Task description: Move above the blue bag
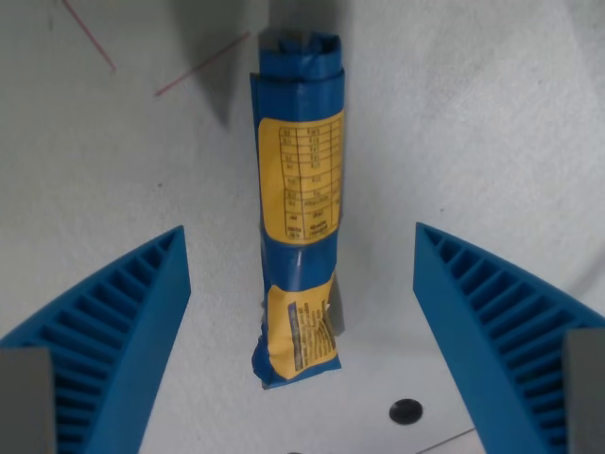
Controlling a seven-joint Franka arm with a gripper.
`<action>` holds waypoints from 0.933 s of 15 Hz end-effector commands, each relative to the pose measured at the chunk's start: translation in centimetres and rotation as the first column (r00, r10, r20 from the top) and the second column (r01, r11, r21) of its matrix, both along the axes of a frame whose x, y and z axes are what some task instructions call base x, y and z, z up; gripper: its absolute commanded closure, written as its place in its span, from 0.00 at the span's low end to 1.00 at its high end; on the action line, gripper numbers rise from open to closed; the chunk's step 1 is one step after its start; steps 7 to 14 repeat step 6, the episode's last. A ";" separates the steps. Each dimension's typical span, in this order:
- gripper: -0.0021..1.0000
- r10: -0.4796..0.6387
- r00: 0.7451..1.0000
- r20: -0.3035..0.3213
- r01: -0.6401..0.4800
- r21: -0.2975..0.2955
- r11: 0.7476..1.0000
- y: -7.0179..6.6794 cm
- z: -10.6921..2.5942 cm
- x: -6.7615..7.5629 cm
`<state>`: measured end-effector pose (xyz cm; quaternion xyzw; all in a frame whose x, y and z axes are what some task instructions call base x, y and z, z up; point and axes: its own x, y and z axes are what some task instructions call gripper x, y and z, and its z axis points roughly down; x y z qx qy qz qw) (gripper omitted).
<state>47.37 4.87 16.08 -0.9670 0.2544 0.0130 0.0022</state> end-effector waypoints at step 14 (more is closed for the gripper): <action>0.00 -0.030 0.995 0.090 0.033 -0.038 0.999 0.5 -0.5 -0.7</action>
